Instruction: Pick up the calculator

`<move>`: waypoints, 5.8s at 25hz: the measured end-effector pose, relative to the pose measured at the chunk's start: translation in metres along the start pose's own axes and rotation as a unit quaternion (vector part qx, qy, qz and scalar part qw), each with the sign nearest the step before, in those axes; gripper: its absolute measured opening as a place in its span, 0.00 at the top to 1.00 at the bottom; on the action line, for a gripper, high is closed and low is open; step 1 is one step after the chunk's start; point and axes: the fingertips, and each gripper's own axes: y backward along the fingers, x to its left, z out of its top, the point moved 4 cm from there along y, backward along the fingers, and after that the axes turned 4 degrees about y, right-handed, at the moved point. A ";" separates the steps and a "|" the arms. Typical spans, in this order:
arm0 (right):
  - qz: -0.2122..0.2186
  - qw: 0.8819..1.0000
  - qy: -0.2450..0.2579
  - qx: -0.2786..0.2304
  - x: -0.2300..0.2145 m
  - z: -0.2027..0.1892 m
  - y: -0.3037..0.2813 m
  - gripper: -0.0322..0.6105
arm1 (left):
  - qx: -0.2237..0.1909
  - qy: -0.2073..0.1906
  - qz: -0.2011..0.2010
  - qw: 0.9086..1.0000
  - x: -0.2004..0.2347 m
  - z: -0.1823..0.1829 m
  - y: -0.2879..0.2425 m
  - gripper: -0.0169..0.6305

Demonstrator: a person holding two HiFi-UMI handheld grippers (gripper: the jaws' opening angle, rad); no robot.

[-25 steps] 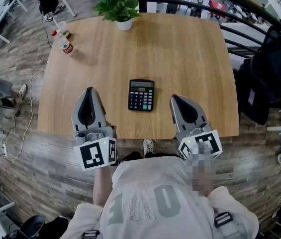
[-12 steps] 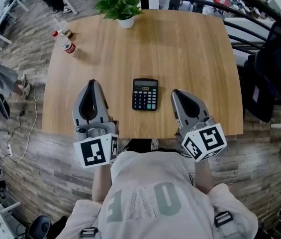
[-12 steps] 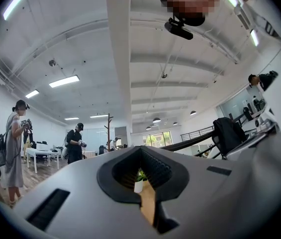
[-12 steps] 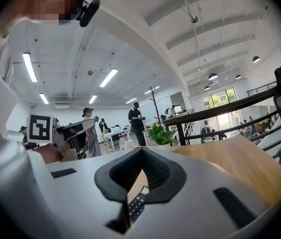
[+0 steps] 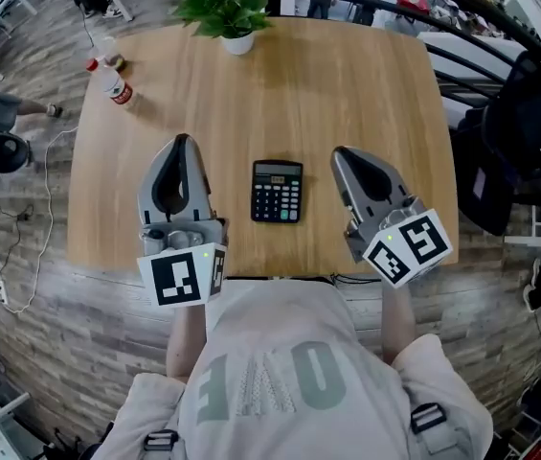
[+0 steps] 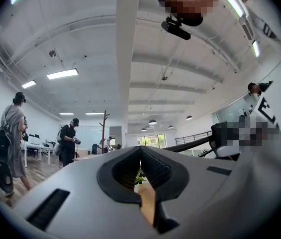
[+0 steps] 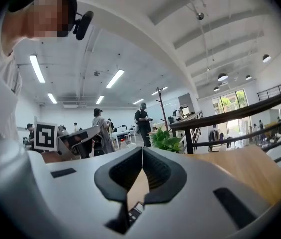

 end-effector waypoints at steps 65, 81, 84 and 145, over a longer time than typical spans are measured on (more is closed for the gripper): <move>0.568 0.473 0.045 0.672 0.007 -0.245 -0.136 0.79 | 0.166 0.122 0.047 0.977 0.044 -0.147 -0.050 0.96; 0.453 0.717 0.011 0.531 0.010 -0.171 -0.177 0.79 | 0.131 0.106 0.075 0.983 0.046 -0.114 -0.034 0.96; 0.402 0.780 0.012 0.479 0.010 -0.145 -0.185 0.79 | 0.120 0.093 0.074 0.986 0.043 -0.103 -0.036 0.96; -0.116 0.984 0.051 -0.122 0.057 0.098 -0.014 0.79 | -0.070 -0.005 -0.035 0.997 -0.026 0.072 -0.011 0.96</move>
